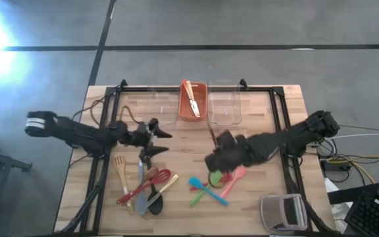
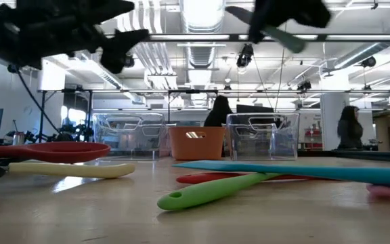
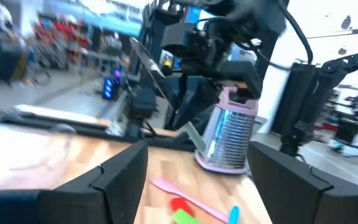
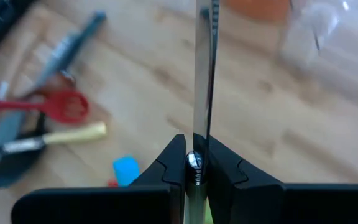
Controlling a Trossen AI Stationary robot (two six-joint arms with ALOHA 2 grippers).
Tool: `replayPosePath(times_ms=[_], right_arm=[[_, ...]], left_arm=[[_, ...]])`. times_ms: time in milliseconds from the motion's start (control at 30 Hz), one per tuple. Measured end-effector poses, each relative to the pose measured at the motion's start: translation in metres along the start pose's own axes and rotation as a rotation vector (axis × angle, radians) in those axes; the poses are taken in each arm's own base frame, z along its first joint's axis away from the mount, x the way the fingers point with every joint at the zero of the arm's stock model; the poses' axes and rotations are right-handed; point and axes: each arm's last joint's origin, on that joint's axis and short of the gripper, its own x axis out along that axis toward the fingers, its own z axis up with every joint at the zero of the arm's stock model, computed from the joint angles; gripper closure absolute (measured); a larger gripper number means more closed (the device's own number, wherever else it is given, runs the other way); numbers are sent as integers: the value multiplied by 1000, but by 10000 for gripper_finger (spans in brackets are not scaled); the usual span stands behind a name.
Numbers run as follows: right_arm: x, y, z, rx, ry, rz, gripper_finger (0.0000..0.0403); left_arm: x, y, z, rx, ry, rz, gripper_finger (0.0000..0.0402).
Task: Pick & Place Kitchen Items
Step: Put the green table knife into the orange bin
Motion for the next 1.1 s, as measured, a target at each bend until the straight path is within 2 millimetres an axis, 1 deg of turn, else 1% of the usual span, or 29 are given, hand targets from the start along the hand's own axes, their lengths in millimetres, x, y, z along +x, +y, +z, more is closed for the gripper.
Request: replayPosePath(times_ms=[133,233,367,467,600,700,800,967,1100], right_arm=[[7,-7,34,-30,-47,41,379],[17,-13,56,-56,-49,72,379],[34,-23,85,-95,-67,91,379],[46,-32,105,-113,-69,112,379],[66,-44,130,-121,-67,166,379],[83,-51,145,-127,-75,194,379],[100,-61,160,-126,-102,204,379],[131,-84,183,-89,-124,194,379],[150,-102,199,-49,-135,198,379]], left_arm=[[-22,-4,2,104,-51,1,124],[-34,-6,3,173,-88,-3,124],[-46,-7,2,217,-118,35,124],[-51,-5,-2,237,-103,76,124],[-57,-3,-11,239,-77,135,124],[-59,-1,-16,245,-55,153,124],[-60,0,-16,295,-55,201,124],[-60,1,-19,298,-21,220,124],[-60,3,-26,291,48,224,124]])
